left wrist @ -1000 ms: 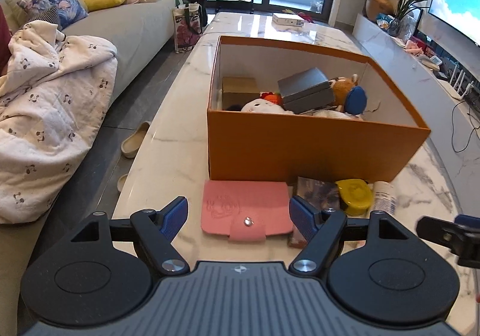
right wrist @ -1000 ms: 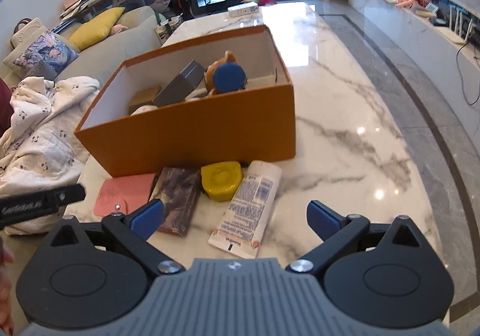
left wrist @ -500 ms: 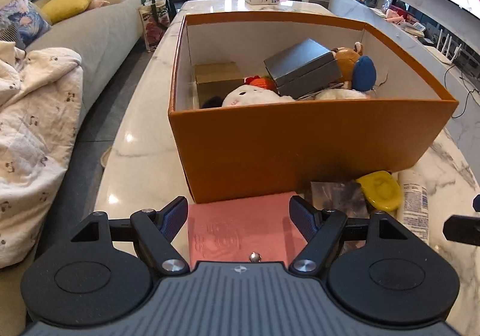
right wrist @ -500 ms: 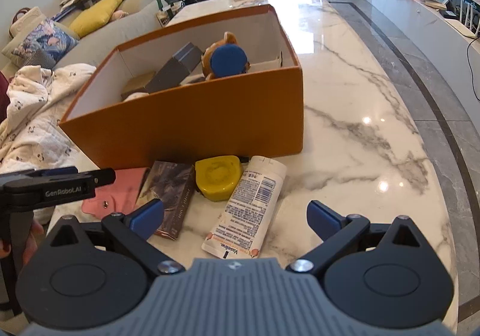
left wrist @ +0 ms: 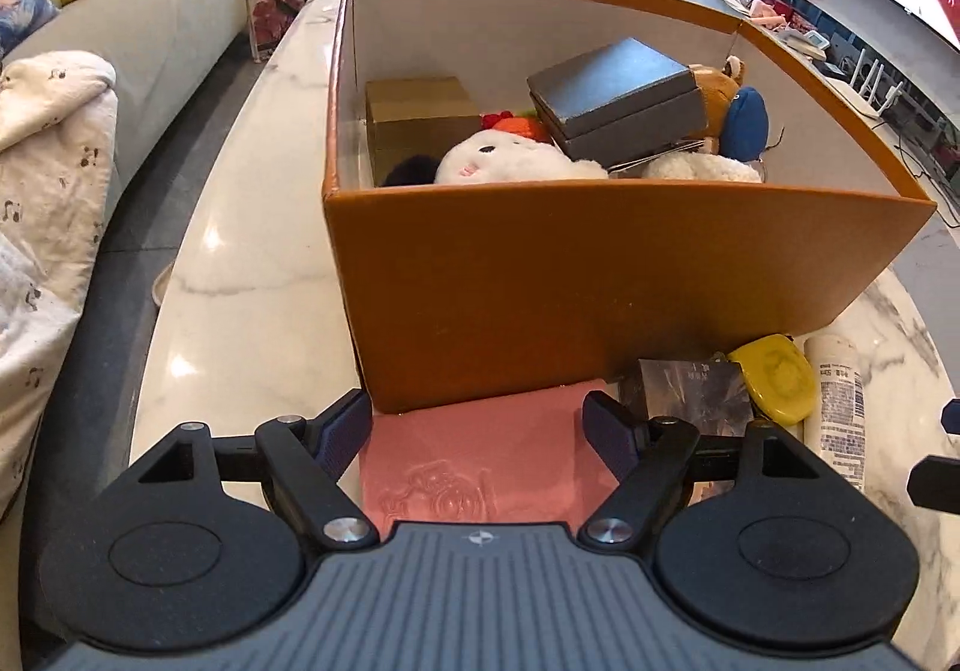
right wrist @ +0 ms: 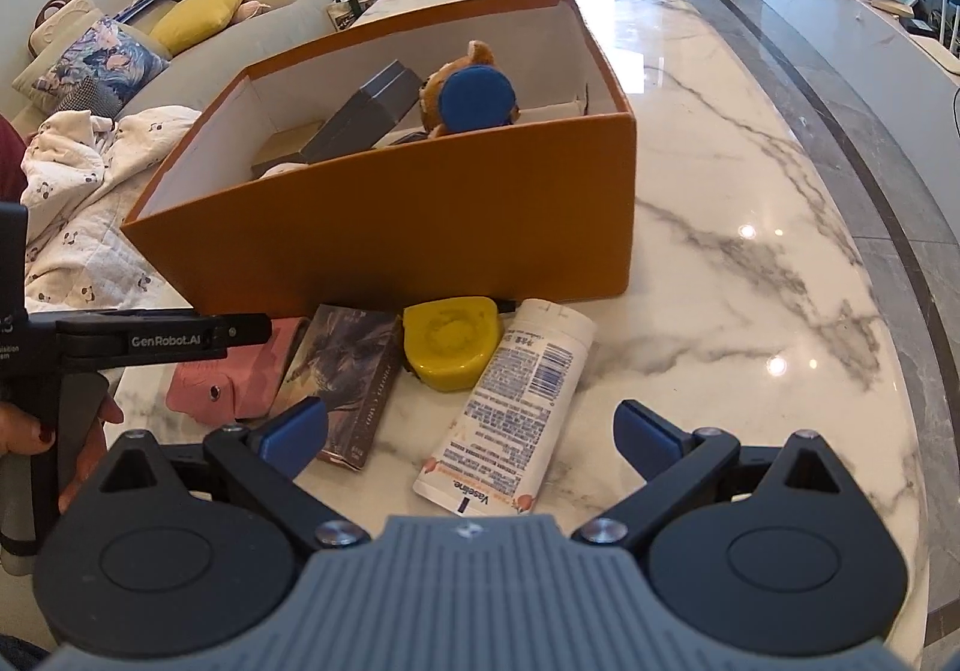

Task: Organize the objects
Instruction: 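Slide the left tool fingers around the pink card wallet and close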

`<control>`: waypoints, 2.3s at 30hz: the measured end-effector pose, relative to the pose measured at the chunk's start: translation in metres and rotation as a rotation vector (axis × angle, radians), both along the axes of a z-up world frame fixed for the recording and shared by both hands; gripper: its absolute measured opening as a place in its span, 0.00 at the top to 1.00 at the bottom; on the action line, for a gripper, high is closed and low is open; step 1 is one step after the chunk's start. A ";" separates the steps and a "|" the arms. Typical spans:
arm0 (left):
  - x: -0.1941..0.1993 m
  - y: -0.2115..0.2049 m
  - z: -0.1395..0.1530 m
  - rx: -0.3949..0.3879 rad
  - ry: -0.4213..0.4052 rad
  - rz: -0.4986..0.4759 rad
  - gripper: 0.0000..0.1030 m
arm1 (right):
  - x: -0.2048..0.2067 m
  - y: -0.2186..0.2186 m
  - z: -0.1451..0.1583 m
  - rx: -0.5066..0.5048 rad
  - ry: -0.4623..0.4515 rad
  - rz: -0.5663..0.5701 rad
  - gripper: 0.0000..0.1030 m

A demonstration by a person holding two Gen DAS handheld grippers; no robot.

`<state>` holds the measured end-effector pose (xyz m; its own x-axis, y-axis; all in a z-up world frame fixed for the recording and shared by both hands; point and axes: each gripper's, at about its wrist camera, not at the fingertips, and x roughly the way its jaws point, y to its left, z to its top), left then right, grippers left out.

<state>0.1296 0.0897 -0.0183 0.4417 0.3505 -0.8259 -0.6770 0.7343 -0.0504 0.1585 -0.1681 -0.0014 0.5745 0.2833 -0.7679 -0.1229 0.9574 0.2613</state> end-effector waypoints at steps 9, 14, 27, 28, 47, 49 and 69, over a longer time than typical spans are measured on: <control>-0.003 -0.017 0.012 -0.094 0.021 -0.079 0.09 | -0.003 -0.005 0.001 0.000 0.003 -0.007 0.02; -0.006 -0.021 0.019 -0.016 -0.012 -0.071 0.08 | -0.005 -0.007 -0.001 0.005 0.005 -0.009 0.02; 0.009 0.001 0.005 -0.020 0.039 -0.047 0.05 | 0.017 -0.004 -0.024 0.086 0.016 0.056 0.02; 0.010 0.001 0.005 -0.010 0.044 -0.054 0.04 | 0.018 -0.003 -0.024 0.090 0.013 0.063 0.02; 0.009 0.011 -0.005 -0.133 0.030 -0.080 0.00 | 0.030 -0.008 -0.033 0.083 0.043 0.077 0.02; 0.008 0.007 -0.005 -0.141 0.054 -0.096 0.00 | 0.031 -0.008 -0.034 0.086 0.048 0.072 0.02; -0.004 -0.078 -0.008 0.034 0.304 -0.329 0.00 | 0.006 -0.007 -0.030 0.062 0.063 0.069 0.02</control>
